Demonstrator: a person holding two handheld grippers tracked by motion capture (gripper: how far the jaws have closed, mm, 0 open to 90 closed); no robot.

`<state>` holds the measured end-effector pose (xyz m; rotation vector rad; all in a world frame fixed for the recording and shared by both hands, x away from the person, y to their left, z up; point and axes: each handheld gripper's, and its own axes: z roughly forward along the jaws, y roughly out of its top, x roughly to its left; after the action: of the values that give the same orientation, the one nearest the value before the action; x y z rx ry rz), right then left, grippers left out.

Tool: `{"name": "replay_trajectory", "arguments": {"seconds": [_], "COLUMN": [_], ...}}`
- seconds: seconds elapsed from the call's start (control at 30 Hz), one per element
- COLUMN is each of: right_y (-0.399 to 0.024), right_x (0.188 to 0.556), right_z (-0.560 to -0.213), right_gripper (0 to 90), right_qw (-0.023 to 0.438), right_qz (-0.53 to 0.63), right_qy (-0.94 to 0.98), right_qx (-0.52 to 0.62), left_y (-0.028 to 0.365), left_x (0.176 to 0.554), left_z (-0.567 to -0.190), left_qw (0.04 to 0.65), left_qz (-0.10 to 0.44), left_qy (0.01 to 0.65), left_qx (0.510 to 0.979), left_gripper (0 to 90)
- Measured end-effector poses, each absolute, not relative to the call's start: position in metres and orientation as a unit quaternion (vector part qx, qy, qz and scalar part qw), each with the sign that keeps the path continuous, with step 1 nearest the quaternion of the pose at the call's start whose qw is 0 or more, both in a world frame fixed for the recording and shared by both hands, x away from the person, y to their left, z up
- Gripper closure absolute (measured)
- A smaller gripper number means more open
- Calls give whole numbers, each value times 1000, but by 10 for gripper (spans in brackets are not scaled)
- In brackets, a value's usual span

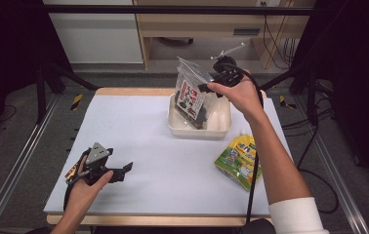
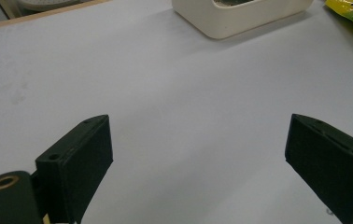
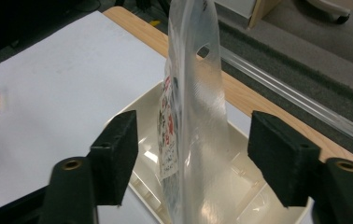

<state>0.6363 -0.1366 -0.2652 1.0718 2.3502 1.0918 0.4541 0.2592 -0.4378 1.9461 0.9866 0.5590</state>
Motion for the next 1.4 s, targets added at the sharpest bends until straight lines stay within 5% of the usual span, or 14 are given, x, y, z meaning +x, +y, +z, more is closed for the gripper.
{"name": "replay_trajectory", "arguments": {"seconds": [0.43,1.4], "right_y": [-163,-182], "right_x": [584,506], "right_z": [-254,-280], "right_gripper": [167,145], "right_qw": [229,268], "right_qz": [425,451], "right_qy": [795,765], "right_qx": [367,374], "left_y": [260,258], "left_x": [456,456], "left_z": [-440,-443], "left_qw": [421,411], "left_qz": [229,231], "left_qy": [398,393], "left_qx": [782,789], "left_gripper": [70,64]}}
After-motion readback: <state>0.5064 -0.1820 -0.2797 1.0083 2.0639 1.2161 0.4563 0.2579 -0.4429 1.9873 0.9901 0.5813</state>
